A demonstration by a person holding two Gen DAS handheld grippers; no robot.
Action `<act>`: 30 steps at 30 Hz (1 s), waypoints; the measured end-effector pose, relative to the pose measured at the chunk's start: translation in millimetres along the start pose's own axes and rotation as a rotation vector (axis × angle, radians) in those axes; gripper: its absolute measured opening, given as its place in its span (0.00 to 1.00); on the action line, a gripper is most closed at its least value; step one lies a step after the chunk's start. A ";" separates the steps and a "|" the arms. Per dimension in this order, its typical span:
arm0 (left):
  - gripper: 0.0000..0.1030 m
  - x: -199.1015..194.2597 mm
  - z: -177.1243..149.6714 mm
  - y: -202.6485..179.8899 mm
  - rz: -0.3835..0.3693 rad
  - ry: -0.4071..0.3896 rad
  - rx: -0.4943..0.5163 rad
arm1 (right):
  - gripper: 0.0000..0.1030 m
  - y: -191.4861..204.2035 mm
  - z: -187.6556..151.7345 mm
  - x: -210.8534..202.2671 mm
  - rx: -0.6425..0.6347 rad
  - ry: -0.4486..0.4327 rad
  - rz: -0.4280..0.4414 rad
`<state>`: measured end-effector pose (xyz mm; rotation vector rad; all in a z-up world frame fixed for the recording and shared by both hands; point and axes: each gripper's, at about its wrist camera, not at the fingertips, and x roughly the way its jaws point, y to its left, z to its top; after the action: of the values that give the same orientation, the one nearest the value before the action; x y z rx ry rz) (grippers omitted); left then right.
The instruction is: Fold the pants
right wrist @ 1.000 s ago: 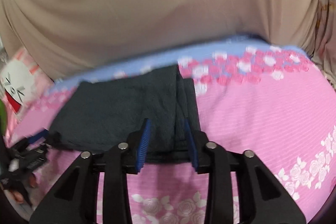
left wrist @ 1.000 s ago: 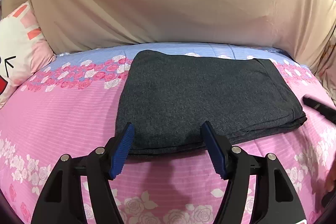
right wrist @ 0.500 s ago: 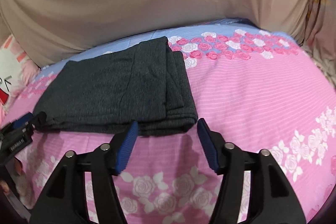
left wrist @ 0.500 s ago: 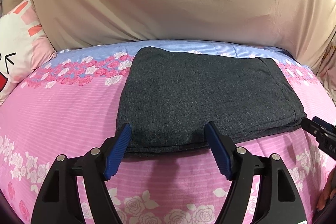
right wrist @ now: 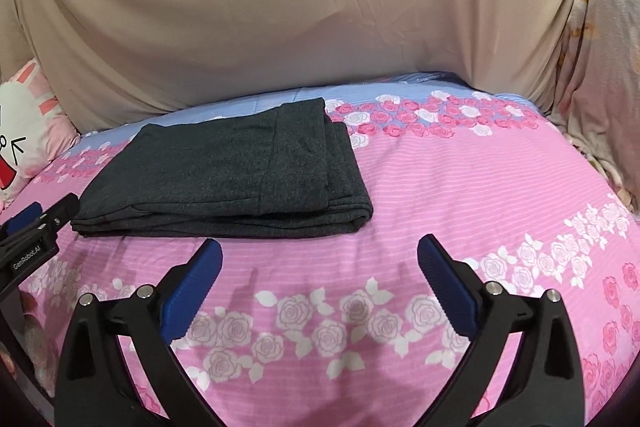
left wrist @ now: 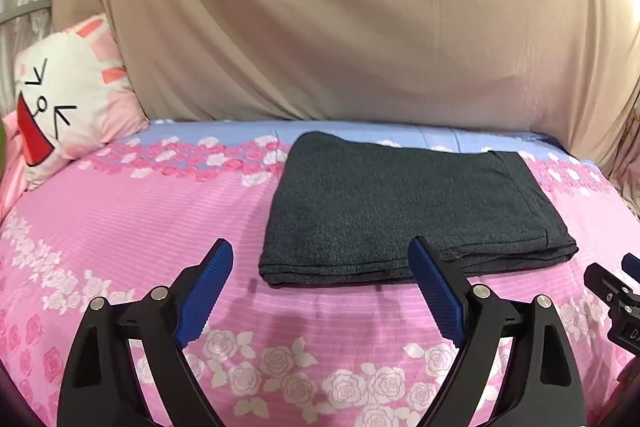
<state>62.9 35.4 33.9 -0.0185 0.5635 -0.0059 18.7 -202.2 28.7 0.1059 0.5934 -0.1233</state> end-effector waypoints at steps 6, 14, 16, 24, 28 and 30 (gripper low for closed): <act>0.85 -9.4 -1.8 -2.6 -0.006 -0.018 0.007 | 0.93 -5.8 0.8 -0.1 0.026 0.020 -0.016; 0.89 -4.1 -4.3 -8.3 -0.004 0.033 0.045 | 0.94 3.6 -0.5 0.4 -0.013 0.048 -0.029; 0.89 -4.1 -4.6 -8.0 -0.008 0.034 0.042 | 0.94 2.8 -0.7 0.7 -0.012 0.051 -0.028; 0.89 -3.9 -5.2 -10.7 -0.046 0.048 0.051 | 0.94 2.3 -1.0 0.7 -0.010 0.049 -0.027; 0.89 -5.3 -6.2 -16.2 -0.051 0.046 0.082 | 0.94 1.6 -0.6 1.0 -0.012 0.051 -0.025; 0.89 -4.7 -6.3 -16.2 -0.056 0.052 0.084 | 0.94 1.6 -0.6 0.8 -0.012 0.050 -0.025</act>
<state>55.5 19.1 31.4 0.0472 0.6137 -0.0847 19.3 -200.6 27.8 0.0901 0.6457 -0.1416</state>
